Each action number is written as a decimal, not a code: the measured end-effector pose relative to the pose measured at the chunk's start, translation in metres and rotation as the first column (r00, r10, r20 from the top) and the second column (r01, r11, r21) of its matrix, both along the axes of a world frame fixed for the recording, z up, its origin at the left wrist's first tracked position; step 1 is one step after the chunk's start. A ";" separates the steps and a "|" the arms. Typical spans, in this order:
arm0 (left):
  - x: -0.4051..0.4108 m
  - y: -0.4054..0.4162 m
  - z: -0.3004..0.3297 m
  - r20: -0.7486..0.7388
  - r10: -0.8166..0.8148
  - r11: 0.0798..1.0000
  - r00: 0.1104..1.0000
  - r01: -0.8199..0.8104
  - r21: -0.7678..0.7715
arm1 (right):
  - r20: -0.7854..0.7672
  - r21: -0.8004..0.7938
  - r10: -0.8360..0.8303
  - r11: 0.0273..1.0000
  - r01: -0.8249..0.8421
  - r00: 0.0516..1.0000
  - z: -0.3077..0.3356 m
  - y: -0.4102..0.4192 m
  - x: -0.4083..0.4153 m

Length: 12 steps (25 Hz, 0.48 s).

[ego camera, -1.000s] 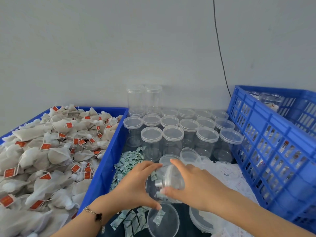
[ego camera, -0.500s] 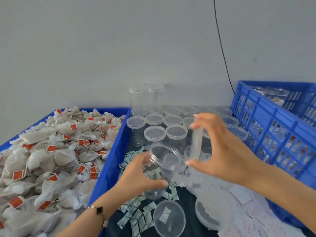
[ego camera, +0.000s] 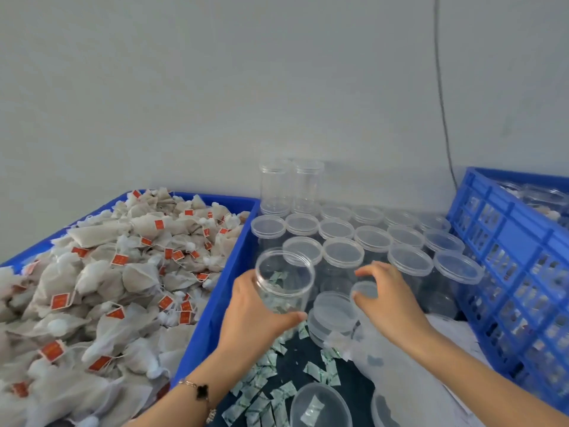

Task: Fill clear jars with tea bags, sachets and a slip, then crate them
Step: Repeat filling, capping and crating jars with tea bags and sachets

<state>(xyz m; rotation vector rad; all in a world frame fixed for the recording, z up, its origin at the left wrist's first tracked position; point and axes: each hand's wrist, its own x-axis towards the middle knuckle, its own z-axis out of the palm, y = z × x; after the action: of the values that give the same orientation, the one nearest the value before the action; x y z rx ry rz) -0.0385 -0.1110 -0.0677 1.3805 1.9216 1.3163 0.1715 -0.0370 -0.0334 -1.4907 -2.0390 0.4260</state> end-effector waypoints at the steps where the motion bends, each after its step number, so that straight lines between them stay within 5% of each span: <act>1: 0.000 0.001 -0.001 0.002 0.017 0.999 1.000 -0.017 -0.029 | -0.024 0.061 0.095 0.994 -0.093 0.995 0.015 -0.002 -0.015; 8: 0.003 -0.019 0.007 0.148 0.114 0.976 0.982 -0.083 -0.201 | -0.114 0.318 0.431 0.869 -0.378 0.895 0.096 -0.022 -0.130; 12: 0.014 -0.043 -0.007 0.427 0.057 0.997 0.902 -0.028 -0.075 | 0.129 0.208 0.625 0.742 -0.637 0.770 0.085 -0.031 -0.209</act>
<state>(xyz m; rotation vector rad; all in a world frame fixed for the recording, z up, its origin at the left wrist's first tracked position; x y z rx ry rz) -0.0240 -0.1539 -0.0751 0.9209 1.6813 1.4217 -0.0374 -0.0675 0.0518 -0.6276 -2.5091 0.3776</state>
